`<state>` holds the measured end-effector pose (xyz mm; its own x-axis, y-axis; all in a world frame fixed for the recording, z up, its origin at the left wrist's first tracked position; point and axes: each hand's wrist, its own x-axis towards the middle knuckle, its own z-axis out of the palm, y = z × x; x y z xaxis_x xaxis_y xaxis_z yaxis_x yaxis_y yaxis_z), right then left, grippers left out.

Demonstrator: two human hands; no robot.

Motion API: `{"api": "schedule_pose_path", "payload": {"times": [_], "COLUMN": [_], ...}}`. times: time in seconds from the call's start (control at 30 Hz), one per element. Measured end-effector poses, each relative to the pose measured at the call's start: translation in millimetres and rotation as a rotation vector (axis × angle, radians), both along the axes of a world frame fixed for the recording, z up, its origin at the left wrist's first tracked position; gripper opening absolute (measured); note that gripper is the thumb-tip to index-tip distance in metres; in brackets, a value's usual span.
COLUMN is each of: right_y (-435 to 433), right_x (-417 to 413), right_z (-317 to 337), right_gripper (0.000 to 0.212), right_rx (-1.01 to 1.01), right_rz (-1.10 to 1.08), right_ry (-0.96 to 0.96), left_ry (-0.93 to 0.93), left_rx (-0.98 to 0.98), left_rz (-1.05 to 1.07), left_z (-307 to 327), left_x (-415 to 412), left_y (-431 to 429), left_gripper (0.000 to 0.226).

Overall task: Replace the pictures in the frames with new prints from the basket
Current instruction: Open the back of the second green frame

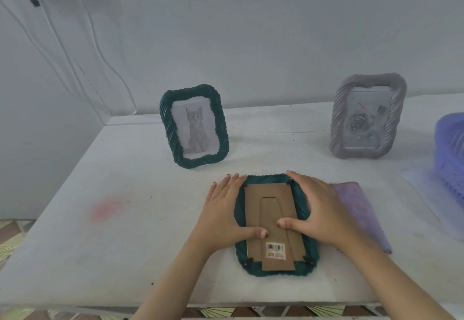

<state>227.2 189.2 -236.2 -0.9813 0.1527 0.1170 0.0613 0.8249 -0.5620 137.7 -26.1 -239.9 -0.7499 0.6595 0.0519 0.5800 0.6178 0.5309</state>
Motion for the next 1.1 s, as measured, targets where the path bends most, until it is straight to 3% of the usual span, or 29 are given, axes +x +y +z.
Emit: {"api": "schedule_pose_path", "payload": {"times": [0.23,0.7,0.93,1.1], "right_y": [-4.2,-5.2,-5.6,-7.0], "right_x": [6.8,7.4,7.4,7.9], "right_z": [0.7,-2.7,-1.4,-1.3], "right_gripper": [0.096,0.099,0.096,0.093], "right_rx": [0.107,0.308,0.317,0.287], "right_rz": [-0.064,-0.014,-0.021,-0.026], "right_ry": [0.025,-0.112,-0.129,-0.113], "left_ry": [0.084,0.146,0.173,0.208], "left_rx": [-0.047,-0.129,-0.051,-0.129], "left_rz": [0.039,-0.007,0.018,0.012], "left_z": [-2.7,-4.6,-3.4,-5.6], "left_x": [7.3,5.5,5.7,9.5], "left_y": [-4.7,-5.0,-4.4,-7.0], "left_gripper": [0.109,0.106,0.104,0.102]}}
